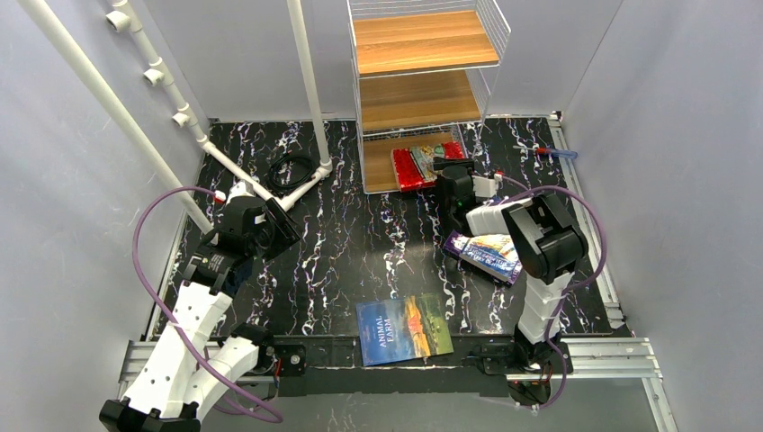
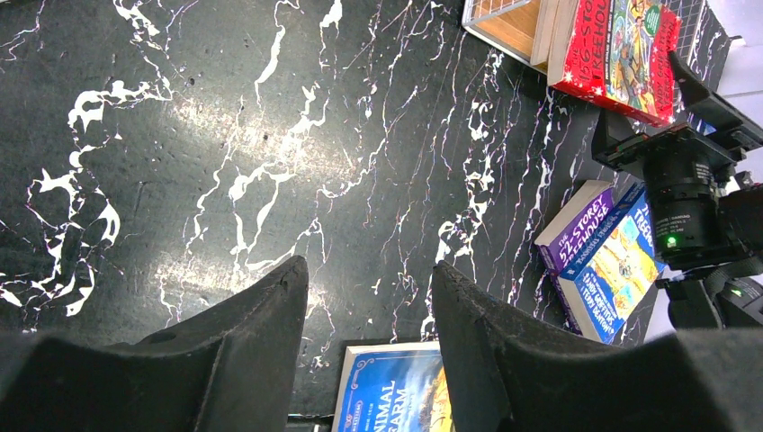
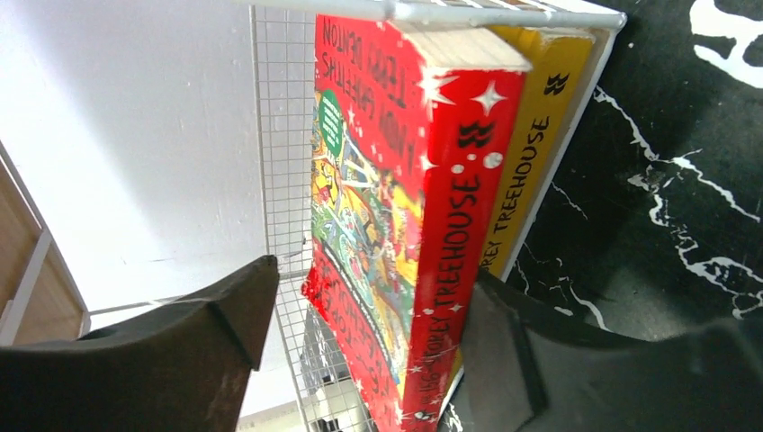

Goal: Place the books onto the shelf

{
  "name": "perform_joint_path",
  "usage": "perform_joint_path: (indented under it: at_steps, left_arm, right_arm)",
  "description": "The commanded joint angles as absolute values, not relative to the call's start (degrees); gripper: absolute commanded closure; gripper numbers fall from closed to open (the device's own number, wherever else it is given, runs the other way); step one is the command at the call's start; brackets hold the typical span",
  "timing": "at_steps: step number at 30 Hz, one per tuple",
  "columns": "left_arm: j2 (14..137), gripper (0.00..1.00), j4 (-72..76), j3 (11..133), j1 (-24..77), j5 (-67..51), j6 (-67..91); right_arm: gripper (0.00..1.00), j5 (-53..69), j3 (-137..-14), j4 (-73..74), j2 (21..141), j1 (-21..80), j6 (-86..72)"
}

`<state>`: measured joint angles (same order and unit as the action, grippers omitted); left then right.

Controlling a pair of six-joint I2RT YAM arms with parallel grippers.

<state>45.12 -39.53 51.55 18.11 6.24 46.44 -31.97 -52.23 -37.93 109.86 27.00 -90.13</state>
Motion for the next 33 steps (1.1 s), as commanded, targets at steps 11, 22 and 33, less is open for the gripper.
perform_joint_path:
  at_steps: [11, 22, 33]
  left_arm:
    - [44.49, 0.49, -40.44, 53.17, 17.74, 6.47, 45.97]
    - [44.53, 0.49, -40.26, 53.19, 17.73, 5.87, 46.10]
    - [43.47, 0.49, -40.34, 52.67, 17.75, 5.89, 46.38]
  right_arm:
    - [0.01, -29.39, -53.27, -28.39, 104.94, 26.28, -90.99]
    - [0.01, -26.99, -53.05, -25.62, 102.28, 25.64, -87.11]
    - [0.01, -22.41, -49.90, -26.29, 99.94, 24.64, -87.14]
